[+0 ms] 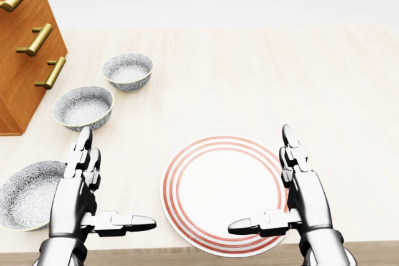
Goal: Put the bowl in the middle on the plate.
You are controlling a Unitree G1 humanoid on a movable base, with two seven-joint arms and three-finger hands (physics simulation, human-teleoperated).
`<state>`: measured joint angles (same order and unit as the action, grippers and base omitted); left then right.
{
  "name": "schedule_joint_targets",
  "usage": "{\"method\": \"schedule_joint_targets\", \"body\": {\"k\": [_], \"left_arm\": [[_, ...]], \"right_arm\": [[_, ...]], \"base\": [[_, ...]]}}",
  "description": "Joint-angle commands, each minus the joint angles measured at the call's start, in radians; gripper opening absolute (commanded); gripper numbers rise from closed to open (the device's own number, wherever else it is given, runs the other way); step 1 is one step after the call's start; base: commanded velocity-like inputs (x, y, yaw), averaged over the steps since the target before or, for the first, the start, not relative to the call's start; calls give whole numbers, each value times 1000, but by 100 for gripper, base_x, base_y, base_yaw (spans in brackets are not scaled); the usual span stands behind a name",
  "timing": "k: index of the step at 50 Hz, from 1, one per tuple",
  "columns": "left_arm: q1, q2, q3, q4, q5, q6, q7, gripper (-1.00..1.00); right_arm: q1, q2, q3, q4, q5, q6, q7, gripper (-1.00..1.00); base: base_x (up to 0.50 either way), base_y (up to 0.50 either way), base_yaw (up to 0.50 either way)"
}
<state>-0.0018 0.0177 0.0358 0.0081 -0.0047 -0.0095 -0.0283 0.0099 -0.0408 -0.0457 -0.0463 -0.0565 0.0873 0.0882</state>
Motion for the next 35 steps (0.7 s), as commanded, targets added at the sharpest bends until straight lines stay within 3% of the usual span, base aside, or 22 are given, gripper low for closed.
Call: {"method": "schedule_joint_targets", "body": {"k": [1, 10, 17, 22, 28, 35], "left_arm": [[-3, 1, 1, 12, 3, -10, 6, 100], [-1, 0, 0, 17, 7, -17, 7, 100], [2, 0, -2, 10, 9, -13, 8, 100], [2, 0, -1, 6, 9, -7, 8, 100], [2, 0, -2, 13, 12, -14, 9, 100], [5, 0, -1, 5, 13, -7, 10, 100]], "right_arm": [[30, -19, -31, -108, -23, 0, 45, 100], [62, -50, -109, -68, -53, 0, 99, 100], [108, -68, -204, -162, -54, 0, 169, 100], [147, -99, -359, -218, -40, 0, 265, 100], [193, -119, -602, -210, 2, 0, 386, 100], [196, -137, -724, -154, 26, 0, 423, 100]], "base": [[0, 0, 0], [0, 0, 0], [0, 0, 0], [0, 0, 0], [0, 0, 0], [0, 0, 0]]}}
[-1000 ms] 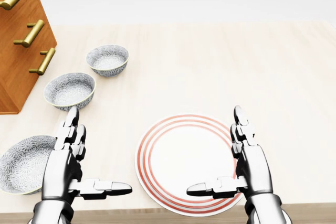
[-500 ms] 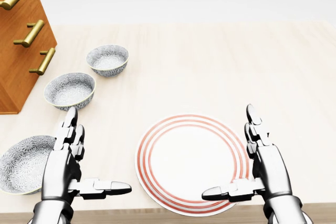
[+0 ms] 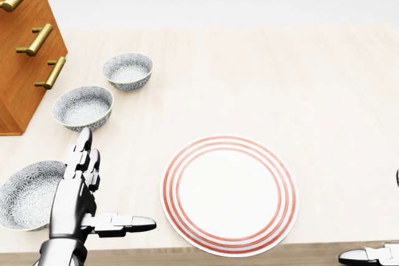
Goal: Put the bowl in the middle on the plate.
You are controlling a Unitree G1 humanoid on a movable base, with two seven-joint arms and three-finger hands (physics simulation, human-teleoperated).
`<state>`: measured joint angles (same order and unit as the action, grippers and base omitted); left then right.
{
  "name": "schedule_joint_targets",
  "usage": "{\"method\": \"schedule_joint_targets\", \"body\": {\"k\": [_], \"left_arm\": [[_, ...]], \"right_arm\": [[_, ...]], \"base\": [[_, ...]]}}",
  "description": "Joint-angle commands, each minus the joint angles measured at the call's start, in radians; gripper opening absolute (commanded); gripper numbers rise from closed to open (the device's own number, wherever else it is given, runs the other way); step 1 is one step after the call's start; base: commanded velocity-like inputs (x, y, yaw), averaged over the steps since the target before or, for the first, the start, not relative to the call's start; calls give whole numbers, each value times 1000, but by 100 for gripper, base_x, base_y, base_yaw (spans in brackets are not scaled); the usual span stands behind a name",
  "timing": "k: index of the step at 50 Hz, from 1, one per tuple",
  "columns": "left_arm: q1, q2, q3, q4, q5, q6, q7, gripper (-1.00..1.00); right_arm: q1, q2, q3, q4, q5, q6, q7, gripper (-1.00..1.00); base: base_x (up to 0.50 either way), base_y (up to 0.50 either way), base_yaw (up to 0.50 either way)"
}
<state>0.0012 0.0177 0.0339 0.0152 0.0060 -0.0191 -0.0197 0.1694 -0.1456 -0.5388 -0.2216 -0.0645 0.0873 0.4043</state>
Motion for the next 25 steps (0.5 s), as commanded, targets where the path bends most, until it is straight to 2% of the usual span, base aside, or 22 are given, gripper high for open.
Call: {"method": "schedule_joint_targets", "body": {"k": [1, 3, 7, 9, 10, 12, 17, 18, 21, 25], "left_arm": [[2, 0, 1, -3, 2, 2, 2, 100], [3, 0, 0, -7, 3, 6, 2, 100], [-1, 1, 1, 5, 3, -3, 1, 100], [5, 0, -2, -7, 5, 3, 1, 100], [5, 0, -2, -8, 6, 5, 1, 100], [6, -1, -2, -16, 6, 11, 2, 100], [-2, 0, 0, 6, 5, -1, 2, 100], [-2, 0, 0, 8, 5, -4, 2, 100], [-3, 0, -1, 14, 6, -9, 2, 100], [-1, -1, 0, 4, 3, 2, 5, 100]], "right_arm": [[36, -32, -231, 21, 34, 0, 107, 100], [36, -39, -257, 29, 40, 0, 109, 100], [39, -42, -274, 78, 39, 0, 105, 100], [42, -57, -283, 148, 36, -50, 100, 100], [42, -68, -294, 173, 37, -65, 90, 100], [43, -88, -320, 216, 72, -70, 91, 100], [58, -99, -313, 327, 68, -163, 83, 100], [58, -101, -306, 345, 68, -175, 77, 100], [57, -107, -289, 391, 69, -175, 59, 100], [59, -128, -272, 426, 63, -175, 49, 100]], "base": [[0, 0, 0], [0, 0, 0], [0, 0, 0], [0, 0, 0], [0, 0, 0], [0, 0, 0], [0, 0, 0], [0, 0, 0], [0, 0, 0], [0, 0, 0]]}}
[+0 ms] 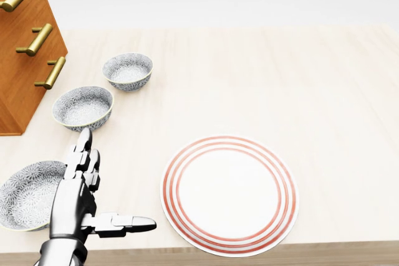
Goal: Put the bowl in the middle on the plate.
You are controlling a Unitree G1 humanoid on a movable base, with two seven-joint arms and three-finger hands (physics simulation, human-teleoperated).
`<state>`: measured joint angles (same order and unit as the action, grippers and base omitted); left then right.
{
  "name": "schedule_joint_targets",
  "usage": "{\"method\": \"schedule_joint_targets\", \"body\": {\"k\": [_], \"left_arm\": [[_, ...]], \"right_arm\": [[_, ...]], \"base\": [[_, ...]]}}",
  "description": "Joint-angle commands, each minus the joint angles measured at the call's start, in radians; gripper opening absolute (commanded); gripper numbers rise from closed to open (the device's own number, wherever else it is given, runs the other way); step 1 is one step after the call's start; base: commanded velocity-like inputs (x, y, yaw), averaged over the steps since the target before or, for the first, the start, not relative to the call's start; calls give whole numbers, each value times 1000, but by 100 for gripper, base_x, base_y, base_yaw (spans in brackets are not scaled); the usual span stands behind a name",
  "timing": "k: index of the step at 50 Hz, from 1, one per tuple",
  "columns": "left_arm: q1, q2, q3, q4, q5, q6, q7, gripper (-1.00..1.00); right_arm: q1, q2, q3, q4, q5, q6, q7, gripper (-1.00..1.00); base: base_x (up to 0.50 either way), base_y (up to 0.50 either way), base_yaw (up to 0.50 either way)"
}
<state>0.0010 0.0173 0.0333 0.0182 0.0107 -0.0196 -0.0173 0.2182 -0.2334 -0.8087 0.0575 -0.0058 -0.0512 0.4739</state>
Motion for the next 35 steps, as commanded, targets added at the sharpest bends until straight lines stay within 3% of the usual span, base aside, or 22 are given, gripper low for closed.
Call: {"method": "schedule_joint_targets", "body": {"k": [1, 8, 10, 17, 35], "left_arm": [[0, -1, -1, -5, 1, 7, 4, 100], [-2, 0, -1, 5, 3, 0, 2, 100], [-1, 1, -1, 5, 3, -1, 2, 100], [-7, 1, 1, 18, 2, -7, 1, 100], [-7, 1, 1, 18, 1, -7, 2, 100]], "right_arm": [[7, -49, 12, 179, -32, -36, -43, 100], [-3, -54, 47, 266, 36, -36, -55, 100], [-18, -50, 98, 308, 13, -36, -85, 100], [-19, -26, 159, 250, 47, -36, -97, 100], [-17, -27, 162, 248, 50, -36, -98, 100]], "base": [[0, 0, 0], [0, 0, 0], [0, 0, 0], [0, 0, 0], [0, 0, 0]]}}
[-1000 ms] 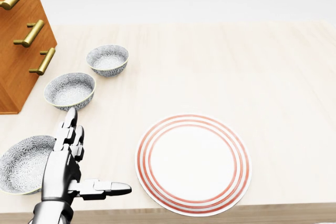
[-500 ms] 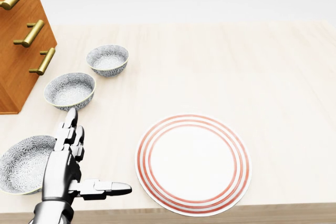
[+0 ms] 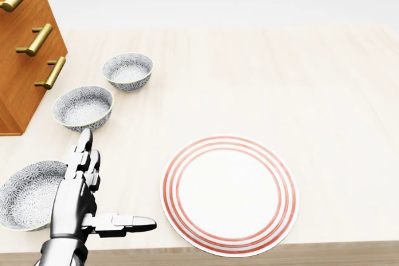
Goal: Put the bowl in the middle on the plate.
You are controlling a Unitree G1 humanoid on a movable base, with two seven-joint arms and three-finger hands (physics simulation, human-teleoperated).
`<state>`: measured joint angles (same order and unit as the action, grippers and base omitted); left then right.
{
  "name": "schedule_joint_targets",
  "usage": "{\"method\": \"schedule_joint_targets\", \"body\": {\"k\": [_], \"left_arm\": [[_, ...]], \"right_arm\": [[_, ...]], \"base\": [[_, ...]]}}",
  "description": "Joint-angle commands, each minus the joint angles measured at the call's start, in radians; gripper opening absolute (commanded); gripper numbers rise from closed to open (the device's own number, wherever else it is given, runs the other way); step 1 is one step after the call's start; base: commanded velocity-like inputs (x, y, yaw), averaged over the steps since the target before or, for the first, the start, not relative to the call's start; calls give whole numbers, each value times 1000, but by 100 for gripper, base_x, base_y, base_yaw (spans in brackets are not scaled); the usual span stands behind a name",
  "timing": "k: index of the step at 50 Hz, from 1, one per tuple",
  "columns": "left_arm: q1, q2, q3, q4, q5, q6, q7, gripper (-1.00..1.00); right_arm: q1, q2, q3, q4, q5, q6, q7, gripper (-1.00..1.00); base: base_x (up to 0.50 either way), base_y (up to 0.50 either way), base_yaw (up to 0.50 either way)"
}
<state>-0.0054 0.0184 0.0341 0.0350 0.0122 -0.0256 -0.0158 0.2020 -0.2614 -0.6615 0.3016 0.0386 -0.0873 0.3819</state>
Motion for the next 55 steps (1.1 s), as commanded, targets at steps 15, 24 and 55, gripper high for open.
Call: {"method": "schedule_joint_targets", "body": {"k": [15, 24, 55], "left_arm": [[2, 0, -1, -8, 1, 5, 0, 100], [1, 1, 0, -5, 0, 3, 0, 100], [3, 0, -1, -9, 4, 6, -1, 100]], "right_arm": [[3, 3, 16, -3, 12, 0, 7, 100], [6, 3, 26, 23, -22, 0, 6, 100], [4, -5, 23, 37, -15, 0, 17, 100]], "base": [[0, 0, 0], [0, 0, 0], [4, 0, 0]]}}
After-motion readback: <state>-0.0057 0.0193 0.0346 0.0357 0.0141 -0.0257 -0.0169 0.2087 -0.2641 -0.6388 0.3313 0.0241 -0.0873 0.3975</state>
